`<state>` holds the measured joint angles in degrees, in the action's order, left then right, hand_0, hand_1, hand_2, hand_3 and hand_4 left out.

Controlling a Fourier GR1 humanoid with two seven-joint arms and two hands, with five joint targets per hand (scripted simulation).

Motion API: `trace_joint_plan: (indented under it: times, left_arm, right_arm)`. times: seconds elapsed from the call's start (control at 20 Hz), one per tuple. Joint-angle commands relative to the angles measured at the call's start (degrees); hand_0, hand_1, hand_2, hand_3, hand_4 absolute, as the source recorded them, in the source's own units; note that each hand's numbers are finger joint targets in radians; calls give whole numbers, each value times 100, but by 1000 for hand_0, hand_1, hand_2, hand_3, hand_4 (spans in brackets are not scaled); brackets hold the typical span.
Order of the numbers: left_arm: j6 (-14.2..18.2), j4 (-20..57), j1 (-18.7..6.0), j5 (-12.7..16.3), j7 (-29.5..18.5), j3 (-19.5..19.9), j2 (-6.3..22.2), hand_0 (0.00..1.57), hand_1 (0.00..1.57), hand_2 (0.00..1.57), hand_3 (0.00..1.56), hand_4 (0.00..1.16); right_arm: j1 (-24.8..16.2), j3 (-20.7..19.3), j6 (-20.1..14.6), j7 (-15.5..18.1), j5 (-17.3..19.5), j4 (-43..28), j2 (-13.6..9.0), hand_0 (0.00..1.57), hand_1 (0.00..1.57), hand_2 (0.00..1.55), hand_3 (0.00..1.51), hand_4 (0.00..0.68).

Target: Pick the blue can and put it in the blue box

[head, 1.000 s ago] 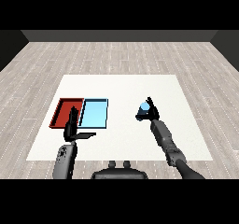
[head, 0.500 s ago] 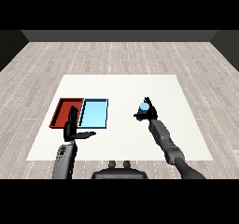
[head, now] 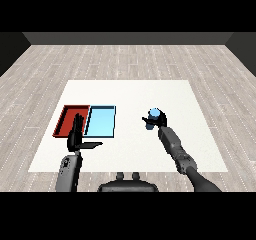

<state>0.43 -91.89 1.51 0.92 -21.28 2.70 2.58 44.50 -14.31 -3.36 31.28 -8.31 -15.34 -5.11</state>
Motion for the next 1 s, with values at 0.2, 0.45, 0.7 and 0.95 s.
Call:
trace_joint_plan:
  times: [0.2, 0.45, 0.7, 0.95]
  left_arm:
    - [-20, -279, 193, -47, 151, -135, -31, 0, 0, 0, 0, 0]
    - [-25, -23, 94, -108, 3, -217, -110, 0, 0, 0, 0, 0]
    - [-119, 422, -42, -311, -311, -385, -120, 0, 0, 0, 0, 0]
    - [-10, 380, -264, -206, 78, -673, -254, 0, 0, 0, 0, 0]
  right_arm:
    - [-82, 245, 23, 94, 165, -556, -67, 1463, 1463, 1471, 1349, 453]
    - [-153, 518, -232, 77, 389, -1168, -86, 1452, 1452, 1475, 1367, 498]
    - [68, 589, -469, -208, 312, -1689, 311, 1461, 1461, 1483, 1378, 514]
    - [1, 665, -240, -403, 232, -2137, 260, 1448, 1448, 1471, 1355, 534]
